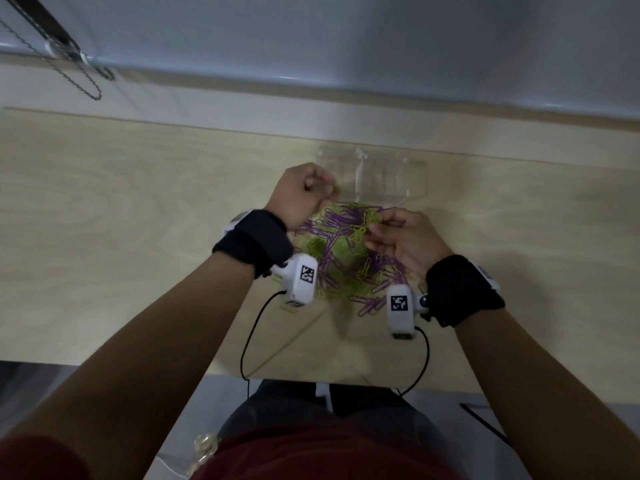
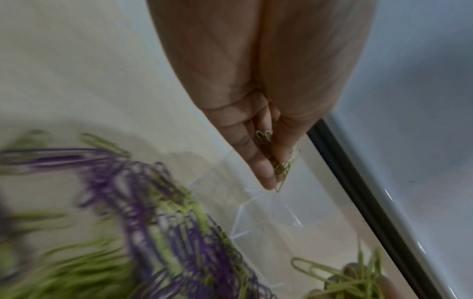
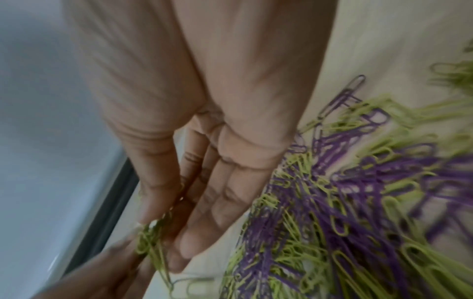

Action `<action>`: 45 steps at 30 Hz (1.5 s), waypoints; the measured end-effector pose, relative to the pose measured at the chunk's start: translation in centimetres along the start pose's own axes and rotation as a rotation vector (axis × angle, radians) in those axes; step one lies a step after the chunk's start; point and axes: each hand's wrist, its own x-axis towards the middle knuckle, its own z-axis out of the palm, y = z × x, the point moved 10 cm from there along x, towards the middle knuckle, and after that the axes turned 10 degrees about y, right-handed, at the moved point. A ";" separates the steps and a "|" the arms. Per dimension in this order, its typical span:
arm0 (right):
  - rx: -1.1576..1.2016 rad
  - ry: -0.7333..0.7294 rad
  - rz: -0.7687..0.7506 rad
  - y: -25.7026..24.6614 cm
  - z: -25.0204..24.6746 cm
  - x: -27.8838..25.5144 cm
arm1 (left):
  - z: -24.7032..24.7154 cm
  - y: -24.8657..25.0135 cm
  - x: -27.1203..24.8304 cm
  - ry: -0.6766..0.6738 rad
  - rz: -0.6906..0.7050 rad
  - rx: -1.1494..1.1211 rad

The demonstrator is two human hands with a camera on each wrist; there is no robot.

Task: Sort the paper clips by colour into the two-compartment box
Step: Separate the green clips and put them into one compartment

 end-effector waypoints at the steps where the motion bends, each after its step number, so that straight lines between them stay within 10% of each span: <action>1: -0.012 -0.008 -0.021 -0.6 0.3 -0.1 | 0.6 0.8 0.9 0.019 0.033 0.038; 10: -0.183 0.095 -0.338 -8.3 3.5 2.7 | -0.5 2.7 2.9 0.073 0.311 0.564; 14: -0.658 0.190 -0.519 -8.7 5.1 4.7 | -4.7 1.5 -1.3 0.225 0.361 0.497; 17: -0.924 0.190 -0.638 -7.7 5.6 3.4 | -3.9 -3.0 -4.2 0.054 0.289 0.582; 24: -1.256 -0.063 -0.588 2.1 5.2 0.5 | -0.1 -7.5 -6.1 -0.179 0.252 0.909; 36: -1.356 0.048 -0.510 4.3 5.3 1.6 | 1.5 -7.3 -5.1 -0.204 0.153 1.016; 45: -1.179 -0.009 -0.488 3.7 2.6 0.8 | -2.3 -8.2 -4.7 -0.157 -0.029 0.622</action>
